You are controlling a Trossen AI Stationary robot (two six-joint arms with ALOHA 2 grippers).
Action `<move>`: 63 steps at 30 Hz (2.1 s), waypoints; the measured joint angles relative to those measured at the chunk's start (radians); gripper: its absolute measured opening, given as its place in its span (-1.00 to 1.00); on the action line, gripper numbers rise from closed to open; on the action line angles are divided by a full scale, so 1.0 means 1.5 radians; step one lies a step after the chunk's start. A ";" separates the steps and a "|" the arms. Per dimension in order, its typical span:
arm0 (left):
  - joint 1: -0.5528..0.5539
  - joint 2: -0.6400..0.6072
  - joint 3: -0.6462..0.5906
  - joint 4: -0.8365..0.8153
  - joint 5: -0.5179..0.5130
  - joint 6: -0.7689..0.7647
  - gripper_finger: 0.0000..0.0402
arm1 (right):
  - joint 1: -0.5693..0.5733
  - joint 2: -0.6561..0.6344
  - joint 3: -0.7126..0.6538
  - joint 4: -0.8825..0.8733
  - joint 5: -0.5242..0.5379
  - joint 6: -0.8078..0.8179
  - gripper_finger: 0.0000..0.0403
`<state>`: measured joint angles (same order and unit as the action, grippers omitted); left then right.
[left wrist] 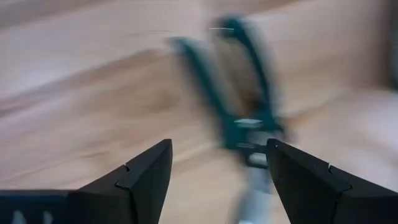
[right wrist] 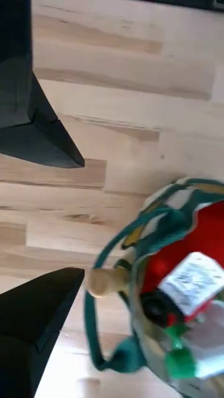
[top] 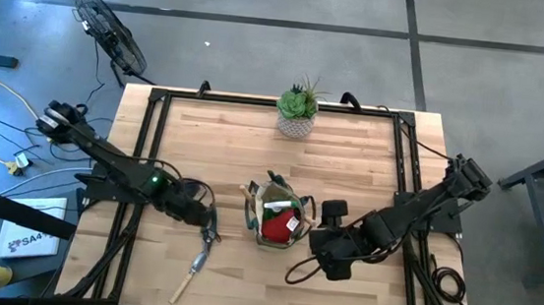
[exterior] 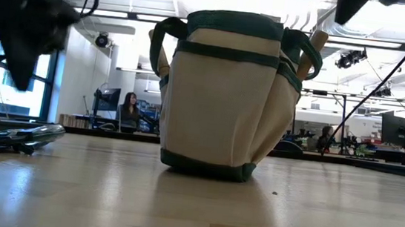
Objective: Pick & Place Garden tools in Gardening bag
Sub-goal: Put the shear scissors into the gardening bag
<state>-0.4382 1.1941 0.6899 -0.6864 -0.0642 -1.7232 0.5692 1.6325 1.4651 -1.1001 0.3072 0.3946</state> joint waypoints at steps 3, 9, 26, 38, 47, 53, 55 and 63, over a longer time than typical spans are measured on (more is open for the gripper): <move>0.010 0.010 0.000 -0.028 0.011 -0.007 0.26 | 0.001 0.000 -0.017 0.000 -0.018 0.024 0.33; 0.013 0.023 0.000 -0.026 -0.037 -0.006 0.26 | 0.002 0.000 -0.041 0.008 -0.034 0.051 0.33; 0.014 0.071 -0.001 0.028 -0.075 -0.006 0.26 | 0.013 0.000 -0.043 0.031 0.019 0.072 0.33; 0.014 0.119 -0.001 0.066 -0.042 -0.010 0.26 | 0.027 0.000 -0.043 0.038 0.020 0.104 0.33; 0.032 0.164 0.000 0.074 -0.016 -0.026 0.26 | 0.038 0.000 -0.043 0.038 0.019 0.101 0.33; 0.068 0.190 0.003 0.074 0.024 -0.003 0.26 | 0.051 0.000 -0.043 0.038 0.017 0.088 0.33; 0.080 0.202 0.003 0.070 0.043 0.013 0.26 | 0.057 0.000 -0.043 0.038 0.017 0.083 0.33; 0.087 0.218 0.002 0.067 0.067 0.027 0.26 | 0.075 0.000 -0.043 0.038 0.025 0.083 0.33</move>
<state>-0.3073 1.5211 0.6933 -0.5858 0.0361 -1.6833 0.6823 1.6321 1.4010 -1.0428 0.3451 0.5186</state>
